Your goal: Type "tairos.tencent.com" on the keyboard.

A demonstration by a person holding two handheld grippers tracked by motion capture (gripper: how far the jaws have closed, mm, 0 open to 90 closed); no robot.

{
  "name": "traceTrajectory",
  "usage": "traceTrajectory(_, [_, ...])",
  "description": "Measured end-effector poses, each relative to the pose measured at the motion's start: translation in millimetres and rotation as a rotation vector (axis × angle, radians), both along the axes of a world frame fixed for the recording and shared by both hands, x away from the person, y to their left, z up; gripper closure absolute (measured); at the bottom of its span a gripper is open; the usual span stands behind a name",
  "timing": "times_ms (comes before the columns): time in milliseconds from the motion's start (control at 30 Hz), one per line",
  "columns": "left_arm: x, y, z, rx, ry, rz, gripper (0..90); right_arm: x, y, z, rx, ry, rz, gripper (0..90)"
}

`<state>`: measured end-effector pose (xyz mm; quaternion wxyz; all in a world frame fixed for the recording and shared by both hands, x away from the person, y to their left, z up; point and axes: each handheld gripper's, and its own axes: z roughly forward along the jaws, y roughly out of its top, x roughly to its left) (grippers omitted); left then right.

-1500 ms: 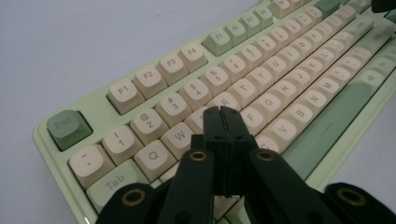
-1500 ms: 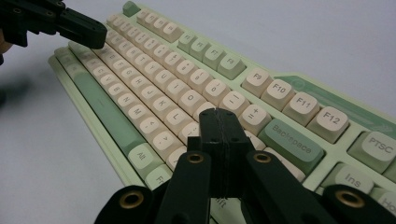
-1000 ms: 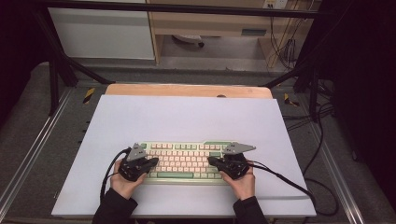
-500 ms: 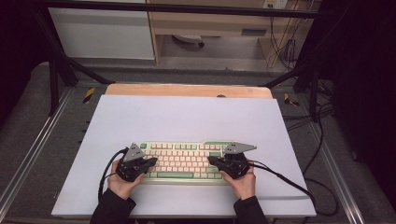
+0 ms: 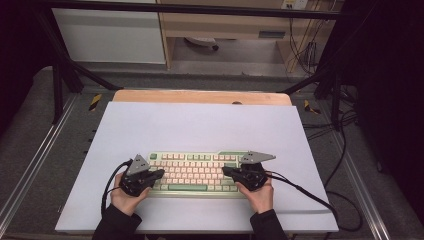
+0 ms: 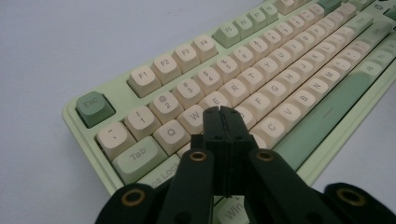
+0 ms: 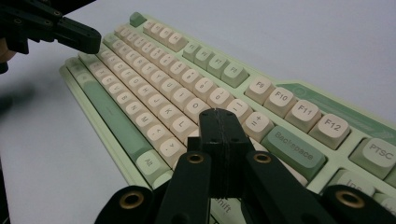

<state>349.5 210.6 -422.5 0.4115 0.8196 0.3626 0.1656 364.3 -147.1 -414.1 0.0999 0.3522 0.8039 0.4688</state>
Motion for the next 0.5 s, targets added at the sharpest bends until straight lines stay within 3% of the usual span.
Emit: traceTrajectory(500, [-2.1,7.3,0.1,-0.012,0.0,0.009,90.0,2.0,10.8,3.3,0.006,0.004,0.016,90.0])
